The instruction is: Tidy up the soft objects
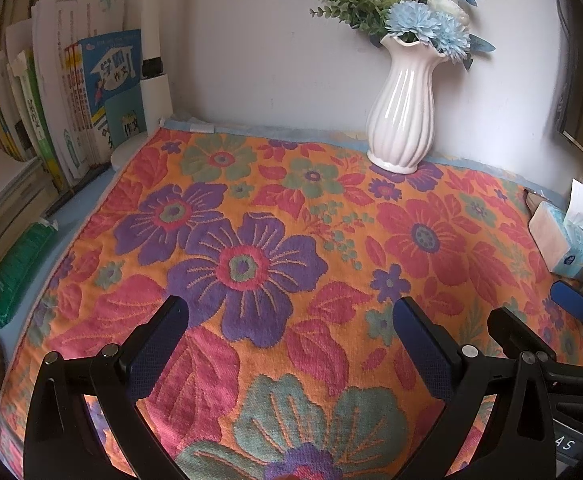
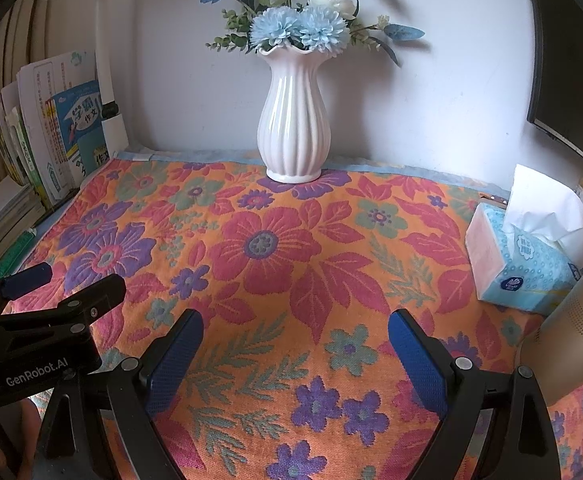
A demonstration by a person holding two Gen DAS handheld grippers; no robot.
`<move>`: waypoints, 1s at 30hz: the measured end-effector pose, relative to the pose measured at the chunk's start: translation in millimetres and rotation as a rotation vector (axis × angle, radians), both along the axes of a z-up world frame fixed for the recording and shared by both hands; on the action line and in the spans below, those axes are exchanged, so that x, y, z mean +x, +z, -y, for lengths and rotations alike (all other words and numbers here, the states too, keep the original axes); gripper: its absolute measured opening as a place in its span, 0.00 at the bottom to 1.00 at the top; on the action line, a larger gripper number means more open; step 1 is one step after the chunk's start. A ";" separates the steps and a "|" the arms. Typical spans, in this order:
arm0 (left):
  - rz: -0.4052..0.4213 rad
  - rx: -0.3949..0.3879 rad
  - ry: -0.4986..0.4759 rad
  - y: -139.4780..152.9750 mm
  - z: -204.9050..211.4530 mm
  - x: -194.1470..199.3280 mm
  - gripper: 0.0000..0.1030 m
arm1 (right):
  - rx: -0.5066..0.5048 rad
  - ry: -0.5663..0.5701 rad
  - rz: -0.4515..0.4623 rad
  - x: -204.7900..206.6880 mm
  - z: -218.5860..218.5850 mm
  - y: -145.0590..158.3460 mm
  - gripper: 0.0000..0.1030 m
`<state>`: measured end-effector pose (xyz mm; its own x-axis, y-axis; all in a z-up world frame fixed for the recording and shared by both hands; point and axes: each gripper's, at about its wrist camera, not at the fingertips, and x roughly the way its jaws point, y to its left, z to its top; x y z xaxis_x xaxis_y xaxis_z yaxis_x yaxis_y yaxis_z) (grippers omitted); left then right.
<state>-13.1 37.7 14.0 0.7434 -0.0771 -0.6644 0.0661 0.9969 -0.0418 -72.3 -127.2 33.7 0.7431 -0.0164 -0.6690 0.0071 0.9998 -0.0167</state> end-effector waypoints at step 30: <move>-0.020 -0.012 -0.005 -0.3 -0.7 1.1 0.99 | 0.004 -0.003 -0.008 -0.4 -1.1 -1.3 0.90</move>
<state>-12.0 38.4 13.7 0.7296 -0.0885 -0.6781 0.0699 0.9960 -0.0548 -72.6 -126.2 32.5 0.7374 -0.0161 -0.6752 0.0101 0.9999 -0.0128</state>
